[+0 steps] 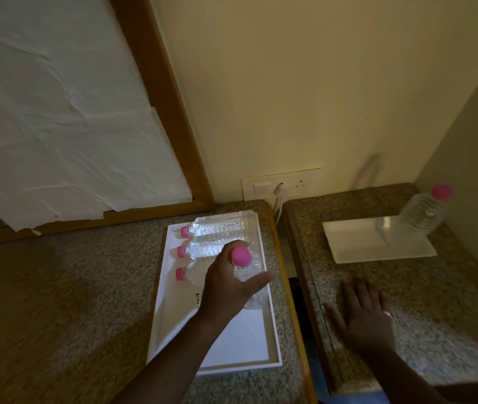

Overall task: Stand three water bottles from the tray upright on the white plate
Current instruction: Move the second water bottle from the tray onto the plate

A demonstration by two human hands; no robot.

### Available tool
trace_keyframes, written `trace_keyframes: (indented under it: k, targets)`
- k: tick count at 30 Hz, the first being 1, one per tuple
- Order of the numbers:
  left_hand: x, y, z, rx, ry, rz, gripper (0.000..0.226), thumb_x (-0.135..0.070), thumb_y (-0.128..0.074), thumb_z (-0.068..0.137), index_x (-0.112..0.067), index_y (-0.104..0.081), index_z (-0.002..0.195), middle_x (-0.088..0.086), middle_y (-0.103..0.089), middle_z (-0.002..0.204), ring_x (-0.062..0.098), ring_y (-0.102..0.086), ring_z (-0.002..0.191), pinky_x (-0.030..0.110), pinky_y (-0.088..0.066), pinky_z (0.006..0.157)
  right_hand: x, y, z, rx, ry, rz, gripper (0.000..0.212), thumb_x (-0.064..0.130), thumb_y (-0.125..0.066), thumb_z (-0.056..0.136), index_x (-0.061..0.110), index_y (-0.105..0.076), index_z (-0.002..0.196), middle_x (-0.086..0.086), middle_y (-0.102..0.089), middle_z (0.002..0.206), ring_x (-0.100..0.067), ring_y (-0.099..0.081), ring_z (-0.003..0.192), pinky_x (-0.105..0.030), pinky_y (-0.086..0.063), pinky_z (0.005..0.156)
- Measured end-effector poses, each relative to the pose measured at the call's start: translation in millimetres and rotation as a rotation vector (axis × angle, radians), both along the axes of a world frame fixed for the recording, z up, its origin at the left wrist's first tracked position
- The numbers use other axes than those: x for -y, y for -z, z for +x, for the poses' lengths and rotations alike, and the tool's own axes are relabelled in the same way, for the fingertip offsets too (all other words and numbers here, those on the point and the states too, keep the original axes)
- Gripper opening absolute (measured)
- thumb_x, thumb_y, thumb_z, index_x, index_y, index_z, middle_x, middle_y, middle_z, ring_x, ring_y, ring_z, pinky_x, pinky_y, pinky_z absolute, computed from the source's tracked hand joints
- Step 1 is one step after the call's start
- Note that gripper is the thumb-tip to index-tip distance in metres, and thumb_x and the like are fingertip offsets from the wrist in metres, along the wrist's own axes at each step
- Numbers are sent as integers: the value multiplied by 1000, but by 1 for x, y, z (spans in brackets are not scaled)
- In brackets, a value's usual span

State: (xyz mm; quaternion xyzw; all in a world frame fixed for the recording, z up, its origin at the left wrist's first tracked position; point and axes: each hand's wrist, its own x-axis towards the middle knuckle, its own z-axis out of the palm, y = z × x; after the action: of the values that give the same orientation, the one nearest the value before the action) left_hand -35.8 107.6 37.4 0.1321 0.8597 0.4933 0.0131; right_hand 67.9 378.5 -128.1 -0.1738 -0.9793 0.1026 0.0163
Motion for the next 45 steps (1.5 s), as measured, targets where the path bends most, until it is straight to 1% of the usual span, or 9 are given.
trace_keyframes:
  k: [11, 19, 23, 26, 30, 33, 36, 40, 45]
  targets:
    - [11, -8, -8, 113, 206, -221, 79, -56, -90, 47, -57, -39, 108, -36, -48, 110, -27, -42, 103, -7, -31, 79, -4, 5, 0, 32, -8, -54, 80, 75, -23, 91, 20, -33, 149, -16, -29, 158, -33, -14, 148, -56, -12, 119]
    - [1, -32, -13, 7, 74, -282, 77, -53, -92, 46, -35, -53, 110, -13, -64, 105, 12, -60, 100, 23, -47, 78, -50, -3, 23, 102, 30, -82, 90, 83, -18, 85, 20, -37, 148, -14, -28, 159, -32, -11, 149, -53, -13, 119]
    - [-37, -48, -18, 29, 47, -233, 74, -60, -88, 43, -42, -54, 107, -12, -66, 98, 13, -65, 88, 12, -47, 46, -100, -9, 42, 96, 96, -70, 94, 85, -19, 83, 19, -36, 148, -13, -22, 161, -31, -8, 149, -52, -8, 120]
    - [-81, -60, -22, -18, 89, -171, 66, -66, -84, 39, -44, -58, 95, -18, -68, 87, -2, -64, 81, 18, -48, 62, -128, -11, 46, 101, 122, -69, 94, 85, -21, 83, 21, -30, 151, -12, -19, 162, -29, -7, 149, -52, -8, 120]
    - [-163, -50, -33, 10, 194, -132, 55, -40, -94, 48, -31, -64, 93, -12, -71, 86, -4, -67, 79, 15, -50, 65, -160, -8, 39, 177, 121, -88, 99, 87, -17, 80, 24, -13, 155, -11, -1, 165, -25, 16, 148, -50, 7, 119]
    - [-222, -30, -45, 42, 215, -125, 60, -34, -96, 50, -22, -65, 100, -1, -72, 100, 11, -69, 92, 24, -54, 78, -173, -9, 31, 203, 123, -98, 98, 85, -20, 80, 24, -6, 155, -11, 8, 164, -22, 28, 142, -50, 16, 117]
    - [-265, -8, -56, 30, 219, -142, 70, -41, -95, 51, -27, -60, 109, -7, -64, 106, 11, -60, 95, 3, -42, 75, -178, -7, 27, 209, 133, -109, 100, 87, -15, 77, 25, -3, 155, -9, 13, 163, -23, 30, 142, -50, 20, 115]
    - [-294, 13, -72, 42, 245, -97, 58, -34, -96, 52, -45, -53, 90, -9, -67, 99, 15, -65, 94, 38, -56, 82, -177, -5, 22, 205, 160, -108, 101, 88, -13, 76, 25, -8, 155, -9, 11, 164, -28, 21, 147, -51, 20, 115]
    - [-309, 28, -78, 28, 276, -104, 60, -36, -95, 53, -41, -57, 99, -13, -67, 96, 16, -66, 94, 36, -54, 78, -179, -7, 25, 203, 135, -98, 99, 84, -19, 78, 24, -5, 155, -8, 18, 162, -27, 29, 143, -51, 18, 115]
